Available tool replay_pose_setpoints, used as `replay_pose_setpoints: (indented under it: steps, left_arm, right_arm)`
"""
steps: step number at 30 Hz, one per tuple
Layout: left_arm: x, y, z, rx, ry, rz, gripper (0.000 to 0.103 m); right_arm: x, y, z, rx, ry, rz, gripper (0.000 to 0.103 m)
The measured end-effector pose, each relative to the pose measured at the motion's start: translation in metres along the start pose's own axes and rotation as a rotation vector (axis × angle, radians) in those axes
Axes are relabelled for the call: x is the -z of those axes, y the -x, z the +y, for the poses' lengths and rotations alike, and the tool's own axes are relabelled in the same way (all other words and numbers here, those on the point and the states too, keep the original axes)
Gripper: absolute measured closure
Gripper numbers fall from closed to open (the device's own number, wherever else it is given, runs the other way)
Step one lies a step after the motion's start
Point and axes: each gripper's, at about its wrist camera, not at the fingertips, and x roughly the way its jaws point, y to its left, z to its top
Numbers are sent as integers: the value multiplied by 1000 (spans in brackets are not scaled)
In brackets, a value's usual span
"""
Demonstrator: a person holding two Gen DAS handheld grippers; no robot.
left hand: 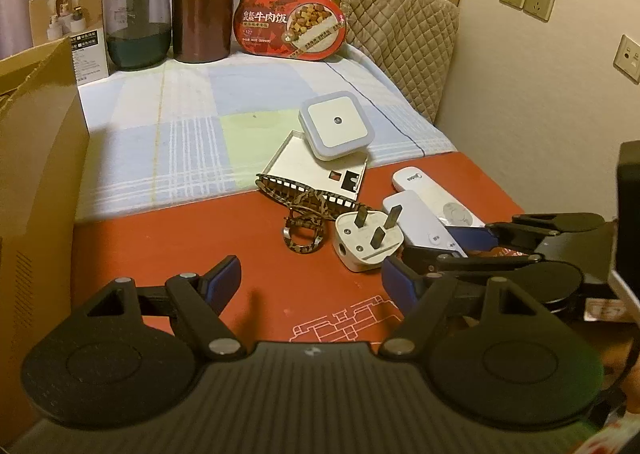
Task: Organize rigid objects
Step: 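Close the right tool on the white remote while the left tool grasps the white plug, then carry the plug and remote over the cardboard box and open the left tool to drop the plug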
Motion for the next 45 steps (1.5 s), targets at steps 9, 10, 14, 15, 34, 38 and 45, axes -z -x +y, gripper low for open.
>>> replay_pose_setpoints:
  steps: [9, 10, 14, 15, 34, 38, 45]
  left_arm:
    - [1, -16, -9, 33, -72, 0, 30]
    - [0, -18, -11, 40, -79, 0, 30]
    - [-1, -30, -24, 62, -108, 5, 32]
    - [-1, -33, -26, 64, -112, 3, 32]
    - [-8, -72, -54, 2, -158, 10, 57]
    - [-5, -58, -48, 8, -147, 38, 57]
    - [-13, -8, -35, 9, -140, 5, 57]
  right_arm:
    - [-2, 26, -15, -70, -53, -58, 68]
    - [-3, 30, -16, -69, -53, -67, 68]
    - [-10, 42, -22, -51, -60, -100, 68]
    - [-11, 44, -25, -45, -62, -99, 68]
    - [-1, 51, -55, 20, -118, -81, 68]
    - [-1, 55, -51, 11, -120, -81, 68]
    - [-6, 71, -35, -17, -119, -92, 68]
